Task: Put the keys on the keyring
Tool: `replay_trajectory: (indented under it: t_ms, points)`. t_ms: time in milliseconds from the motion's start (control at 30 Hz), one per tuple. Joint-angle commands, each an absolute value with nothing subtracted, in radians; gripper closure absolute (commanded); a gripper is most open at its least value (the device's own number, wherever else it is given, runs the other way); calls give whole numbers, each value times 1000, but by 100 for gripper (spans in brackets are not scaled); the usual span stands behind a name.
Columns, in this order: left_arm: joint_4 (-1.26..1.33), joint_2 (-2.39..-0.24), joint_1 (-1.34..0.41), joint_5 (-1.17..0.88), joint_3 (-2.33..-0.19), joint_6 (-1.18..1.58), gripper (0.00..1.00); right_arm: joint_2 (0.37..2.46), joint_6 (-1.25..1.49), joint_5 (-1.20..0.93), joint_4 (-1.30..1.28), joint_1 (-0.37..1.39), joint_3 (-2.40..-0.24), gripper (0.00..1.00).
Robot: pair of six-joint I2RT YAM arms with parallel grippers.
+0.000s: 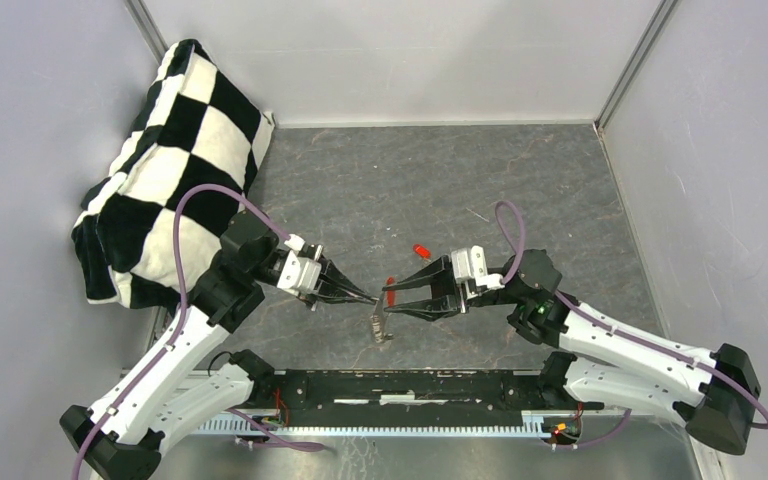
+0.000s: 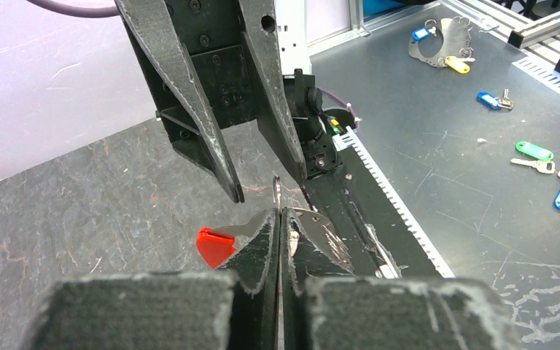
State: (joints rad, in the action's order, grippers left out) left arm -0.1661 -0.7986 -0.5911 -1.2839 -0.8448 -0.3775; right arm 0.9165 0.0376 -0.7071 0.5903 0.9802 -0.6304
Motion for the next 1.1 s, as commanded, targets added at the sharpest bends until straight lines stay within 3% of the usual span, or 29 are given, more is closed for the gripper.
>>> replay_trajectory:
  t_ms: [0,167,400,500,600,667,833,1067]
  points:
    - [-114,-795,-595,-1285,-882,-335,98,925,36,-704,623,990,-652,61]
    - [-114,-795,-594,-1289,-875,-334,98,942,49,-670,639,994,-660,72]
    - [-159,-793,-595,-1294,-852,-369,98,947,77,-650,646,995,-662,99]
    - [-270,-792,-594,-1292,-851,-475,95,942,57,-622,534,995,-691,99]
    - [-413,-793,-594,-1239,-861,-606,60,952,-12,-599,313,995,-771,99]
    - [-475,-792,-594,-1193,-873,-677,52,962,-58,-571,167,994,-837,99]
    - [-556,-789,-594,-1124,-890,-773,47,1013,-153,-539,-148,994,-972,99]
    - [-562,-787,-594,-1056,-897,-824,52,1116,-216,-550,-397,993,-1122,99]
